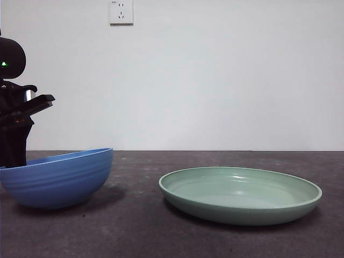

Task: Pick up the blue bowl, put it on the green plate, put it on desk

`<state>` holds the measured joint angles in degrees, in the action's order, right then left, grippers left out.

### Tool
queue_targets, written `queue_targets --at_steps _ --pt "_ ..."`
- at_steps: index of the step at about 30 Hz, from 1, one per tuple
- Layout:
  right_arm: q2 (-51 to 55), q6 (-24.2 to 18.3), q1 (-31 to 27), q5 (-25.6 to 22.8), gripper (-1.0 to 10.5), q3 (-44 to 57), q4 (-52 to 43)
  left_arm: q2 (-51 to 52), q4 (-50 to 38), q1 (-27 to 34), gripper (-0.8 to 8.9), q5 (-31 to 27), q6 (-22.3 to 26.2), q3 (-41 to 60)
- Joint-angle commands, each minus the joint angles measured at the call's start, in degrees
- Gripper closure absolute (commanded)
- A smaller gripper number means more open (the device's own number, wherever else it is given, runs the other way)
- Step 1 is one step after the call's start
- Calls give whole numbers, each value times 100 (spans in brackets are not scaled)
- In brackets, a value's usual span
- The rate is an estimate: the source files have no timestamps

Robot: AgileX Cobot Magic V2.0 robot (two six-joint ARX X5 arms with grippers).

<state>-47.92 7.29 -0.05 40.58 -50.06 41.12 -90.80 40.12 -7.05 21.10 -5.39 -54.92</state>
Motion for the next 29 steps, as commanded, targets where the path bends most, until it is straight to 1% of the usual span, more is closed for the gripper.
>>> queue_targets --at_steps 1,4,10,14,17,22,26,29 --pt "-28 -24 9 35 385 -105 -31 -72 79 -52 798 -13 -33 -273" --pt "-28 -24 9 33 391 -105 24 -72 337 -155 797 -57 -229 -590" --pt "-26 -68 9 28 402 -105 363 -85 1014 -728 797 -588 -302 -1556" --pt "-22 -96 9 -15 402 -105 562 -201 1285 -1268 798 -621 -481 -2260" --pt "-15 -186 9 -17 401 -105 654 -404 1432 -1700 798 -636 -509 -2699" --pt "-9 -256 9 -74 402 -105 833 -905 1451 -2380 797 -807 -608 -3239" --pt "79 -376 9 -472 402 -105 1051 -1486 1425 -2870 797 -951 -605 -3709" --pt "170 -376 9 -654 402 -105 1088 -1919 1440 -3062 797 -953 -612 -4113"
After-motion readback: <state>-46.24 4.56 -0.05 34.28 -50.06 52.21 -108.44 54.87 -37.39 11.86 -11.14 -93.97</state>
